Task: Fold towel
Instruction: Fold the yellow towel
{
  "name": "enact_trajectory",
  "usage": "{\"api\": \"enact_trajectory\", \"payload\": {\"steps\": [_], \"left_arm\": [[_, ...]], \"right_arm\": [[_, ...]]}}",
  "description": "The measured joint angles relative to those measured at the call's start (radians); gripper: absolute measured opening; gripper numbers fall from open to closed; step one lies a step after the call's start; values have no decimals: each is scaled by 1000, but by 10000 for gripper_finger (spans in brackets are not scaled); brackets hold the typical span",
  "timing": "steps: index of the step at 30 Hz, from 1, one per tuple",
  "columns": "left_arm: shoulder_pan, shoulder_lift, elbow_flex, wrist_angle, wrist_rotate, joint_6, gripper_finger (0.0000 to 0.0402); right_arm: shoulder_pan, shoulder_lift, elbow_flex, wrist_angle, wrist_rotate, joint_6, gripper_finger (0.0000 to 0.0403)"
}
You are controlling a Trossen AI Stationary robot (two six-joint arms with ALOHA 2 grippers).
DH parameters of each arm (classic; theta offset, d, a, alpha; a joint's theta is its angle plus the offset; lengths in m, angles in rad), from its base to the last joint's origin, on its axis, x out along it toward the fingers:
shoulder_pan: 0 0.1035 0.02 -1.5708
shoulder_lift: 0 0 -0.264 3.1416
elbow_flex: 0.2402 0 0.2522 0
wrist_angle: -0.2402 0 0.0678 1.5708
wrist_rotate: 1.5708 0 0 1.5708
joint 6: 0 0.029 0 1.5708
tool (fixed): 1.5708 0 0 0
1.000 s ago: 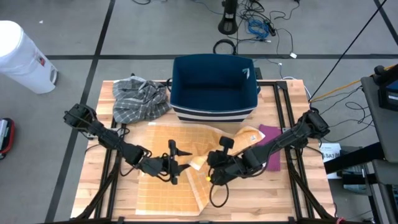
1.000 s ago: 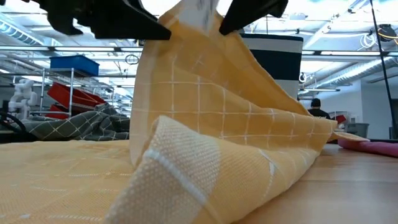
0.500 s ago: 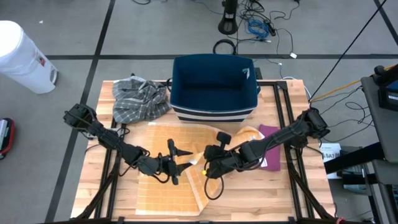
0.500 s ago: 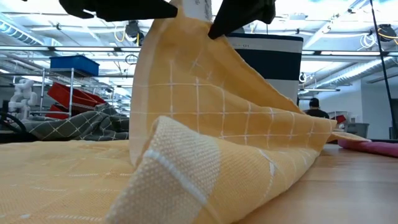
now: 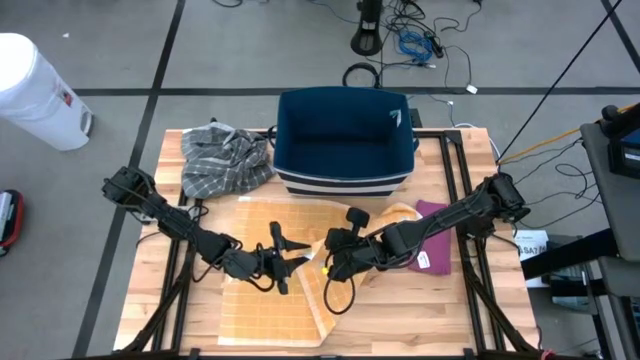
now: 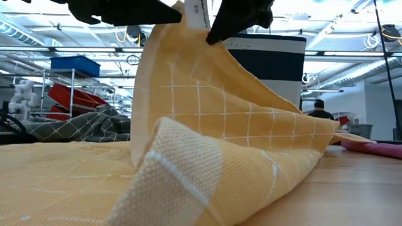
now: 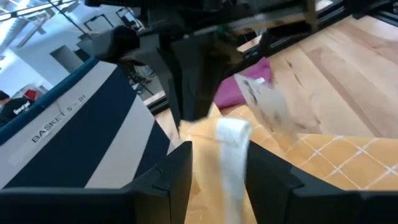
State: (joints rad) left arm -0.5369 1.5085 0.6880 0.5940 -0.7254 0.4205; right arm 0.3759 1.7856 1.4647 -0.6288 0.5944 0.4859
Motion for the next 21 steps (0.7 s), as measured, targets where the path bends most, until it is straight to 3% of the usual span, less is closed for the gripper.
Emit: {"api": "enact_trajectory", "payload": {"steps": [12,21], "left_arm": [[8,0,13,-44,-16,-11,105],[5,0,13,-76,-47,-46,101]], "right_arm": [[-3,12,0,13,-16,-26,0],[-1,12,0,-7,5,-14,0]]}}
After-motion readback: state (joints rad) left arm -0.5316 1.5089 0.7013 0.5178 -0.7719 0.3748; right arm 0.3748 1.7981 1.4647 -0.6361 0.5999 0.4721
